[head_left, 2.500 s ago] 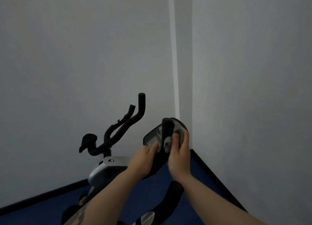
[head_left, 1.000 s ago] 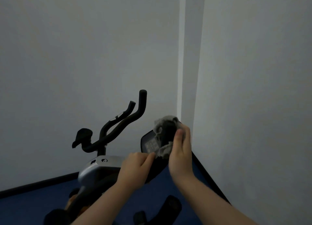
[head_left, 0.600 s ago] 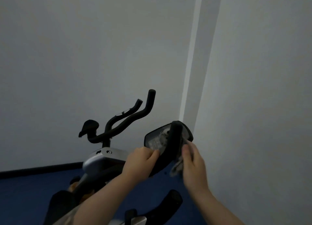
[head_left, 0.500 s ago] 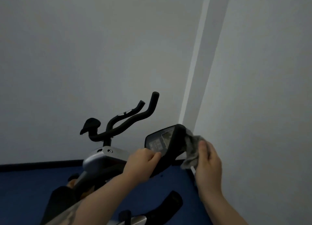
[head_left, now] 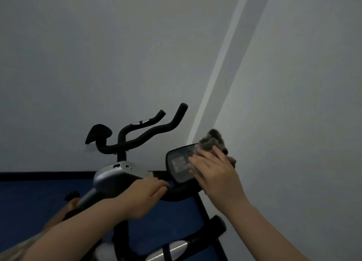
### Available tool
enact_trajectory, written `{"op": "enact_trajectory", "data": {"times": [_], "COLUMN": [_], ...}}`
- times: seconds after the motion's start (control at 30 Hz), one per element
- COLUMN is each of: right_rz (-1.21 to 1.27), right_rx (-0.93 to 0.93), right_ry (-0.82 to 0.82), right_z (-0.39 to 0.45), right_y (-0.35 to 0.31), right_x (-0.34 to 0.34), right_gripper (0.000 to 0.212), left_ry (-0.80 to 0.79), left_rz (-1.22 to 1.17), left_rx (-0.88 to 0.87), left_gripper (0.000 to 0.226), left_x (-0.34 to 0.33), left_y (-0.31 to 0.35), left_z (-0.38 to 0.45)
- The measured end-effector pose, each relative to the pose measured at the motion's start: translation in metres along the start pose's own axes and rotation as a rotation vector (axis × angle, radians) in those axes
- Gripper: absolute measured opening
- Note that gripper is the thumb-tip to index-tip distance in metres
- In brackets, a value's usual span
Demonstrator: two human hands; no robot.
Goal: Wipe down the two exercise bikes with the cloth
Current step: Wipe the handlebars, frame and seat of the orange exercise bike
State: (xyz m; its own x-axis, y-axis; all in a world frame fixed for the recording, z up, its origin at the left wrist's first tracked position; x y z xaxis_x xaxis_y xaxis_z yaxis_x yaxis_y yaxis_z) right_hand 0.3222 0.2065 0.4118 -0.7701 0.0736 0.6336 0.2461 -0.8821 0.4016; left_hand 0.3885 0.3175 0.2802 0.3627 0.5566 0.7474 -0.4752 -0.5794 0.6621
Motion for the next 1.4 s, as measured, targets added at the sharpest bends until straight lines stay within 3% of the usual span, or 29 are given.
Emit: {"op": "enact_trajectory", "data": {"times": [0.13,0.33,0.47,0.57,0.73,0.87,0.97,1.03,1.1,1.2,1.3,1.4], "right_rz": [-0.005,0.006,-0.226,-0.110,0.001,-0.223,-0.053,0.050,0.104,-0.173,-0.122,0.007], "right_rx": [-0.024,-0.028,-0.108,-0.366,-0.574,-0.573,-0.616,-0.545,-0.513,-0.464,-0.568,-0.487], "right_ry": [-0.517,-0.792,-0.772,-0.704,-0.488,-0.478,-0.369,-0.318,-0.425,-0.567,-0.496,-0.352], "right_z": [-0.008,-0.015,-0.032,-0.028,-0.017,-0.025,-0.013,-0.003,-0.009,-0.028,-0.019,0.001], "right_y": [-0.040,-0.045,-0.033,-0.069,-0.074,-0.072,-0.109,-0.114,-0.099,-0.078,-0.106,-0.131], "right_x": [-0.054,-0.075,-0.064,-0.066,-0.048,-0.047,-0.061,-0.058,-0.064,-0.065,-0.074,-0.069], "right_gripper": [0.027,0.036,0.045,0.030,0.032,0.028,0.016,0.019,0.032,0.049,0.032,0.018], "left_ry": [0.034,0.080,0.130,0.200,0.315,0.463,0.543,0.553,0.532,0.550,0.587,0.582], "left_rz": [0.080,0.059,0.008,-0.027,0.083,-0.004,-0.050,-0.084,-0.124,-0.180,-0.163,-0.171], "left_rx": [-0.011,-0.013,-0.005,0.042,0.056,0.134,0.140,0.133,0.121,0.106,0.117,0.119], "left_gripper": [0.049,0.063,0.062,0.057,0.049,0.032,0.029,0.027,0.028,0.029,0.027,0.026], "left_x": [0.001,0.007,0.020,0.029,0.038,0.052,0.057,0.058,0.057,0.058,0.060,0.059], "left_y": [-0.010,-0.031,-0.047,-0.060,-0.071,-0.095,-0.094,-0.096,-0.100,-0.102,-0.102,-0.102], "left_z": [-0.012,-0.043,-0.055,-0.065,-0.082,-0.102,-0.108,-0.108,-0.109,-0.112,-0.114,-0.115]}}
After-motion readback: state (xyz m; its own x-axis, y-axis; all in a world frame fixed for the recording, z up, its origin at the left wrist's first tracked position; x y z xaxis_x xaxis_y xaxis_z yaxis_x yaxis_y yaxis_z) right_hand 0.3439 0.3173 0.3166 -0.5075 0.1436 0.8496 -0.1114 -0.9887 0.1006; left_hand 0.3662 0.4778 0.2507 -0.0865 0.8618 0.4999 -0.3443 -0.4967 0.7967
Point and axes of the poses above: each hand's wrist, its own z-axis towards the middle knuckle, its own x-axis out of the back of the hand, y = z × x, the point moved 10 cm from there along z, towards the middle knuckle, and after that the axes turned 11 degrees about -z, right-handed, at the moved point
